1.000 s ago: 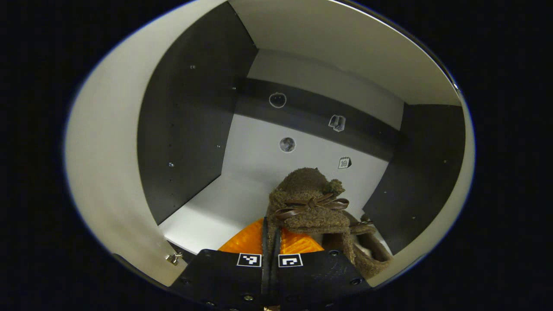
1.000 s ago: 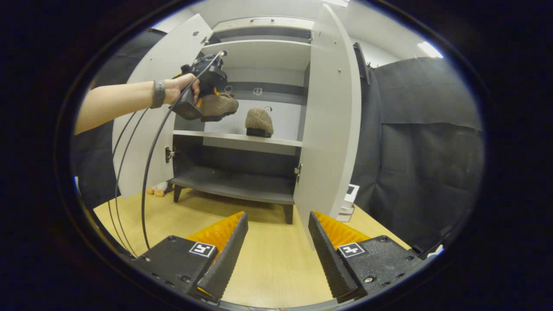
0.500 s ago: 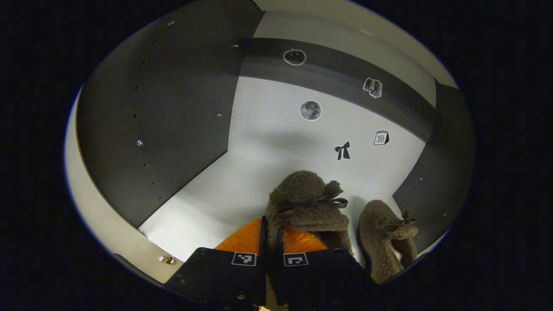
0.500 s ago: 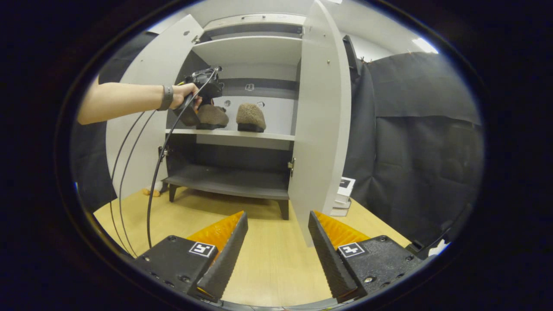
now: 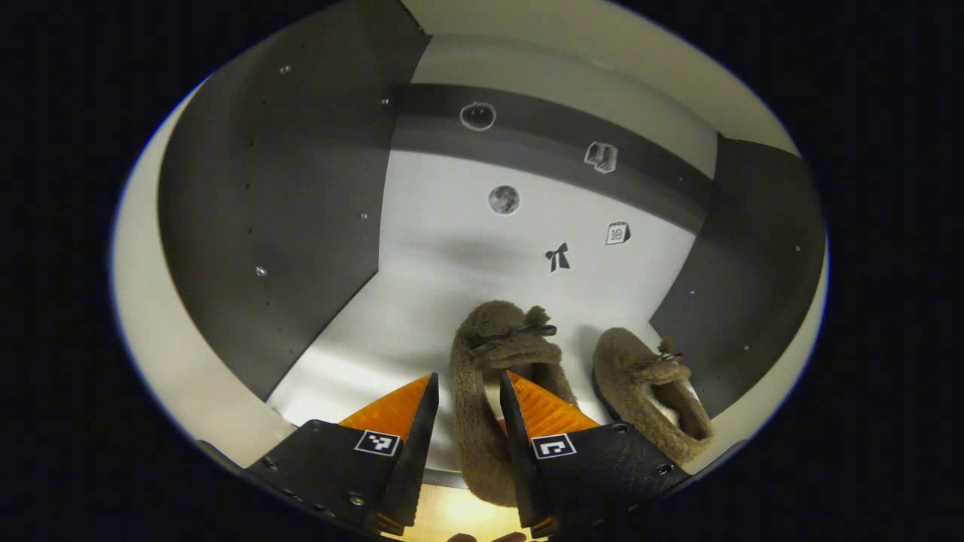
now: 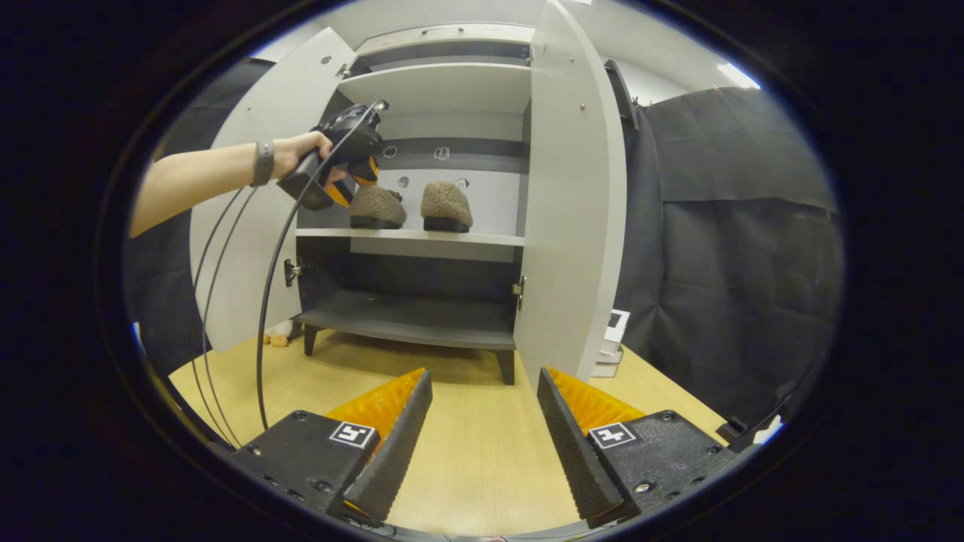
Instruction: Grab one shoe with the right hand and put it into the shoe cabinet, grab the other shoe with the left hand and put it into the shoe cabinet; then close the right door with the right hand and the left door with the left hand.
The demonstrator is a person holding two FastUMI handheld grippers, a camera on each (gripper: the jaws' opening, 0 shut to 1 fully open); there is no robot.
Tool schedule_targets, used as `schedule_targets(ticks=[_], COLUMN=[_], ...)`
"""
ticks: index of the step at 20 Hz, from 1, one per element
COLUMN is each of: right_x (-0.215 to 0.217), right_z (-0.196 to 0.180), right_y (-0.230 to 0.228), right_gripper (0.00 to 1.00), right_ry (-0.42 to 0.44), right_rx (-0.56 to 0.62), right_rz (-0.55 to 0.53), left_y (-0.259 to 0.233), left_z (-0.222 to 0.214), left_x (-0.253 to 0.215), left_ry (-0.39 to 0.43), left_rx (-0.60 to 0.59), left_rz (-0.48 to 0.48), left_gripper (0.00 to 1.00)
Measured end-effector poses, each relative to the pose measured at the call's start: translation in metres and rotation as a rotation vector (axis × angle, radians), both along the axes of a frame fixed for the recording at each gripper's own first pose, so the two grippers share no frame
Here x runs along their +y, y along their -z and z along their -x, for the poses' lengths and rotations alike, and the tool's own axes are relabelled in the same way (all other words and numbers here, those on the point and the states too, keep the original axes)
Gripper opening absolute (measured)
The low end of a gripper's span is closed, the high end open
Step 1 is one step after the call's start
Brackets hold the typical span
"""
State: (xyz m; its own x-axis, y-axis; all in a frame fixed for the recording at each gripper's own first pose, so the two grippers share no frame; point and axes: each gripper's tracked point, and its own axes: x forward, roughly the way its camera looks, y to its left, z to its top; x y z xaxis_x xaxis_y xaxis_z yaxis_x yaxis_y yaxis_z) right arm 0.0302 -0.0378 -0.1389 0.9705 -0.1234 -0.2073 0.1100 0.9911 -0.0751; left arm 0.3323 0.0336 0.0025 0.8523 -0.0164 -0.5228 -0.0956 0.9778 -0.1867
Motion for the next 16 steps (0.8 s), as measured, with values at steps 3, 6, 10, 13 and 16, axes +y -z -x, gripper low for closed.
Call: schedule_targets(ticks=[3, 6, 10, 13, 16], right_x=[0.004, 0.008, 0.012, 0.014, 0.014], right_z=[0.003, 0.001, -0.001, 0.001, 0.006], right_y=[0.002, -0.004, -0.014, -0.018, -0.022], right_gripper=[0.88, 0.89, 0.88, 0.88, 0.89], right_ry=[-0.01, -0.023, -0.042, -0.052, -0.063], right_rx=[0.007, -0.006, -0.027, -0.032, -0.031], right_rz=[-0.003, 0.0, 0.008, 0.005, 0.003], left_y=[-0.035, -0.06, -0.074, -0.075, -0.064], left_z=[0.033, 0.074, 0.125, 0.161, 0.197], left_x=[-0.009, -0.016, -0.026, -0.02, -0.012], left_ry=[0.056, 0.101, 0.138, 0.106, 0.068], left_rx=[-0.107, -0.19, -0.277, -0.361, -0.409], left_rz=[0.0, 0.004, 0.031, -0.018, -0.081], left_gripper=[0.49, 0.65, 0.64, 0.81, 0.83])
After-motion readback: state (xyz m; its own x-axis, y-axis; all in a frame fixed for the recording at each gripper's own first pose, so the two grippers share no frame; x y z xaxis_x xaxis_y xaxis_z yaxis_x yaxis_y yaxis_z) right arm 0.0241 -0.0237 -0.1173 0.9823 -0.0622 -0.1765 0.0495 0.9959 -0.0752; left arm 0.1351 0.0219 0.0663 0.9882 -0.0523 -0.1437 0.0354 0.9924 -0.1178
